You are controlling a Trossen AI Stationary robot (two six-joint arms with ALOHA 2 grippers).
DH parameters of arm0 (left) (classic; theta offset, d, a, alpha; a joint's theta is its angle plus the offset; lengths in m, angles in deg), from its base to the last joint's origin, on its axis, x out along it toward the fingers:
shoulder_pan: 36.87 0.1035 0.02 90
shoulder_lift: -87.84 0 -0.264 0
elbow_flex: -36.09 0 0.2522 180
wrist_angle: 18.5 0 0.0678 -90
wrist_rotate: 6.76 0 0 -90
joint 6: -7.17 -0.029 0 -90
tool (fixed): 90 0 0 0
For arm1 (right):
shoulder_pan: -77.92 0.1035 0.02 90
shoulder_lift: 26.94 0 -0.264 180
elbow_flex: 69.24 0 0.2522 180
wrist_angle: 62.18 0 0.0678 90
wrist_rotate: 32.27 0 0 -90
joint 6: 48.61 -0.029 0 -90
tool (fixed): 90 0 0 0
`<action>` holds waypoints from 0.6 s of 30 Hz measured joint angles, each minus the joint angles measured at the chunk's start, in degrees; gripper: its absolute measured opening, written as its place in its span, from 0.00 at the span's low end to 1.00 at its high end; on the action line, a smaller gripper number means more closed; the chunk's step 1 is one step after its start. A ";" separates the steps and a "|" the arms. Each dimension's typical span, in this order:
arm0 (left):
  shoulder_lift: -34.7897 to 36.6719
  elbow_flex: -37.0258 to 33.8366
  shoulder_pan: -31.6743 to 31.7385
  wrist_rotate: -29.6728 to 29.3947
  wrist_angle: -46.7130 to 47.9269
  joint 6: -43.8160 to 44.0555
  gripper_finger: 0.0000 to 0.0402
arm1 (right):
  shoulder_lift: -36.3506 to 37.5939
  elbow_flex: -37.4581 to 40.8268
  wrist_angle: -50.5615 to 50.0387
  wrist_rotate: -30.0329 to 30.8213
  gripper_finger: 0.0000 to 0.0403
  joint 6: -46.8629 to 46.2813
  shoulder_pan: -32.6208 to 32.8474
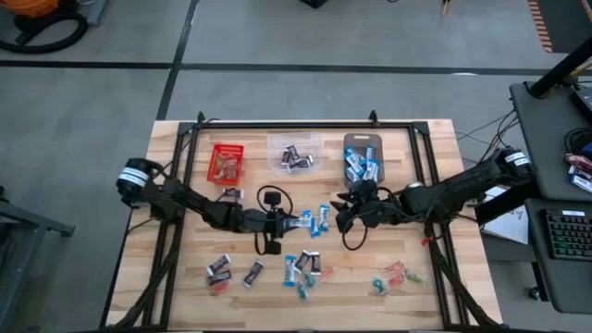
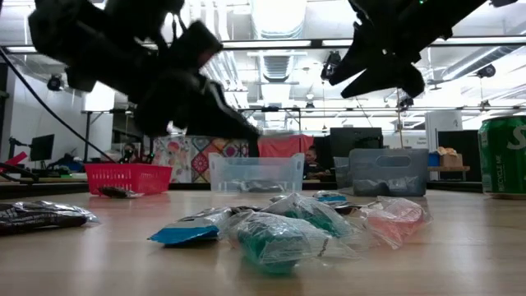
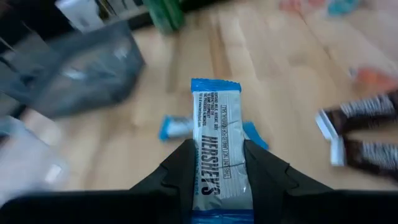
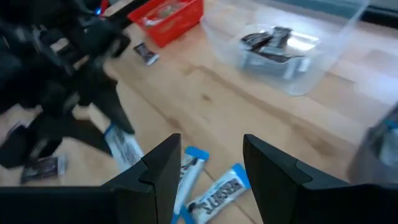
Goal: Sort candy
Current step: Put the white chocolate bar into the black bin
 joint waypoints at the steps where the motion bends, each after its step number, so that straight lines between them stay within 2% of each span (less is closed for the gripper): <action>1: 0.99 0.00 0.00 -0.86 0.05 -0.31 0.22 | -0.90 0.02 1.58 -0.88 0.40 0.42 -0.02; 4: 3.65 0.02 0.00 -3.02 -0.49 -0.34 0.22 | -4.03 0.02 7.66 -4.04 0.40 3.01 -0.02; 10: 5.52 0.15 -0.04 -3.18 -0.59 0.30 0.22 | -10.12 -0.84 22.35 -11.54 0.40 8.98 -0.95; 18: 5.56 0.15 -0.31 -3.26 -1.39 1.31 0.22 | -12.55 -3.29 23.05 -11.57 0.40 9.43 -2.60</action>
